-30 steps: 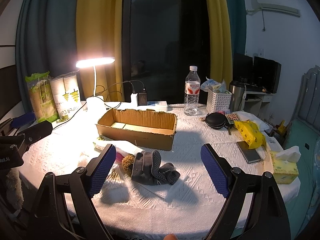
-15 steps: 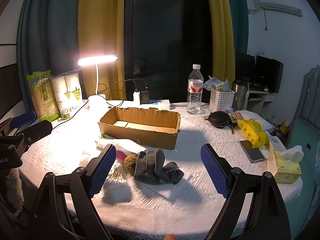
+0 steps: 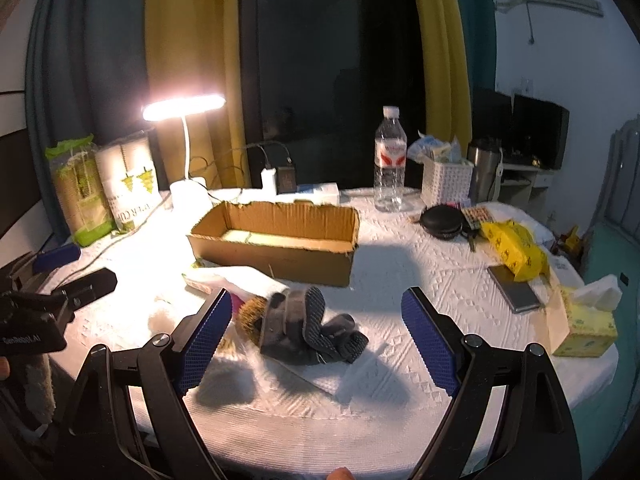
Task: Organize soft objects
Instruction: 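Grasp the clear bubble-wrap packets with the left tool while the right tool grasps the grey gloves, then carry both held items over the cardboard box and open both tools to drop them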
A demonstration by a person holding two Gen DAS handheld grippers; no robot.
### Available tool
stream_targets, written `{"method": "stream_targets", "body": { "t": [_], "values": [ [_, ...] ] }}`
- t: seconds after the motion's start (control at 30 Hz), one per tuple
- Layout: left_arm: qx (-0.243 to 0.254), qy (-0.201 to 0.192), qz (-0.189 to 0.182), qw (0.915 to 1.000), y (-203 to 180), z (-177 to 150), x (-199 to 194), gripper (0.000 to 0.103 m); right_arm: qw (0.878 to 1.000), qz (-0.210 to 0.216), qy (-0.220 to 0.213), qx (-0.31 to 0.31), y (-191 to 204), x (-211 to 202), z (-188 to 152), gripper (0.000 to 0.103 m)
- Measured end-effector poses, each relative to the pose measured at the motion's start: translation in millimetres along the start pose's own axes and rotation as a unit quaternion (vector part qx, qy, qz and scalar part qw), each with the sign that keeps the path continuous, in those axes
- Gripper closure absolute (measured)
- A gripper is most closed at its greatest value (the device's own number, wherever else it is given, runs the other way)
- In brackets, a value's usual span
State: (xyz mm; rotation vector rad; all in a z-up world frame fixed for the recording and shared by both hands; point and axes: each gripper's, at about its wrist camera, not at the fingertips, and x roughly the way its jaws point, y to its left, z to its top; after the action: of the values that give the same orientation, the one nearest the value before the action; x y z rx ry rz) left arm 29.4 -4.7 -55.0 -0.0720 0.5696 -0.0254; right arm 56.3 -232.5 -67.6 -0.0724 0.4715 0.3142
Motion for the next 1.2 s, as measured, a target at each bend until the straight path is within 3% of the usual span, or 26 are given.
{"method": "stream_targets", "body": {
  "t": [0.13,0.37,0.63,0.77,0.83,0.87,0.9,0.93,1.07,1.2],
  "values": [
    [0.001,0.043,0.003,0.9991,-2,-16,28,0.000,1.000,0.004,0.024,0.008,-11,20,-12,0.014],
    [-0.002,0.070,0.032,0.9970,9,-22,54,0.001,0.998,0.021,0.060,0.014,-26,55,-27,0.014],
    [-0.012,0.121,0.068,0.9902,37,-25,98,0.002,0.992,0.080,0.096,0.018,-25,98,-34,0.014],
    [-0.028,0.146,0.079,0.9858,49,-29,117,0.017,0.989,0.092,0.115,0.010,-22,119,-37,0.016],
    [-0.029,0.157,0.076,0.9843,49,-31,124,0.025,0.988,0.100,0.119,0.006,-22,127,-39,0.028],
    [-0.029,0.163,0.072,0.9836,48,-33,127,0.035,0.987,0.100,0.125,0.002,-23,131,-40,0.039],
    [-0.029,0.168,0.068,0.9830,47,-33,129,0.047,0.987,0.100,0.128,-0.001,-23,134,-41,0.057],
    [-0.029,0.173,0.062,0.9824,46,-34,132,0.051,0.986,0.102,0.132,-0.003,-24,137,-42,0.067],
    [-0.027,0.170,0.053,0.9836,40,-34,131,0.061,0.985,0.114,0.127,-0.015,-32,133,-38,0.087],
    [-0.038,0.158,0.044,0.9857,40,-28,122,0.064,0.988,0.112,0.107,-0.021,-41,120,-26,0.089]
  ]
}}
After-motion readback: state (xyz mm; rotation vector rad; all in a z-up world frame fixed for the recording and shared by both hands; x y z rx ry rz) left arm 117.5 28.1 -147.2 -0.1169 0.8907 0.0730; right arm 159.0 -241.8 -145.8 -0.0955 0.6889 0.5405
